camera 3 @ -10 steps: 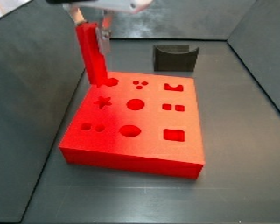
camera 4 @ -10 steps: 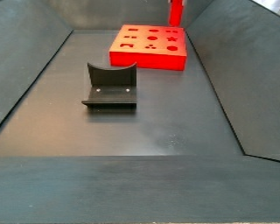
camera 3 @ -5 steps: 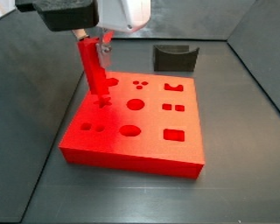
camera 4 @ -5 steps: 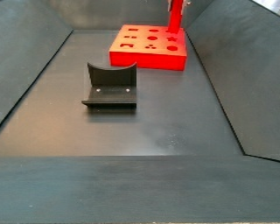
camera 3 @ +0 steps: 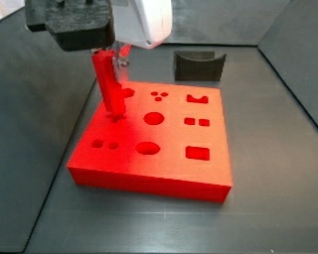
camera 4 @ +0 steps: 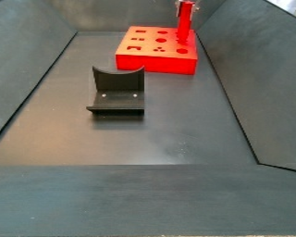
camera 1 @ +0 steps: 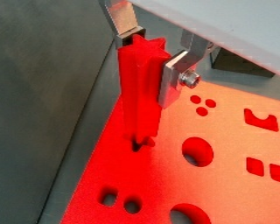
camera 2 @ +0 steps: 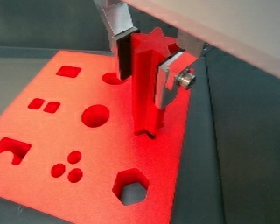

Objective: Pick up the star object. Move up. Move to above the board. Insert the star object.
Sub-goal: Insert the star object.

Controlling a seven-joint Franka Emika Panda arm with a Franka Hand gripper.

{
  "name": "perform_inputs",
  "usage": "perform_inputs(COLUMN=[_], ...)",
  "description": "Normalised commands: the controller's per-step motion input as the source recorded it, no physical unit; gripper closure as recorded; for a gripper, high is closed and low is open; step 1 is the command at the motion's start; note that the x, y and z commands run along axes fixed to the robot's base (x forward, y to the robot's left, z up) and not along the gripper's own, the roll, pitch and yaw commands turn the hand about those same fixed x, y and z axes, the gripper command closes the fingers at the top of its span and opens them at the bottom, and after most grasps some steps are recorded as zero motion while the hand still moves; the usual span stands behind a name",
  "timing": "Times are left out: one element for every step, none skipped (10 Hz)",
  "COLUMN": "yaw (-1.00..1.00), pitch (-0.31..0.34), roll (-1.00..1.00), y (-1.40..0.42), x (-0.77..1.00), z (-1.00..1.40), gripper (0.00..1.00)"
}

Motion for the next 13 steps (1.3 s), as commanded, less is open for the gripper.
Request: perform_inputs(yaw=[-0.08, -0.08, -0.09, -0.1, -0.1, -0.11, -0.07, 0.0, 0.05, 0.0, 0.0, -0.07, -0.01], pitch=[-0.101, -0.104, -0.103, -0.089, -0.069, -0.034, 0.0, 0.0, 0.0, -0.029, -0.054, -0.181, -0.227], roll=[0.18, 0.17, 0.2, 0.25, 0.27, 0.3, 0.32, 0.34, 0.33, 0.29, 0.23, 0.08, 0.0], y=[-0.11, -0.12, -0.12, -0.12, -0.09, 0.0, 0.0, 0.0, -0.01, -0.05, -0.15, -0.27, -0.23], x=[0.03, 0.11, 0.17, 0.15, 0.17, 0.19, 0.07, -0.01, -0.18, -0.3, -0.27, -0.16, 0.0], z=[-0.61, -0.63, -0.67, -0.74, -0.76, -0.74, -0.73, -0.69, -0.69, -0.79, -0.89, -0.93, -0.83], gripper=[1.0, 1.0, 1.0, 1.0, 1.0, 1.0, 1.0, 1.0, 1.0, 1.0, 1.0, 1.0, 1.0])
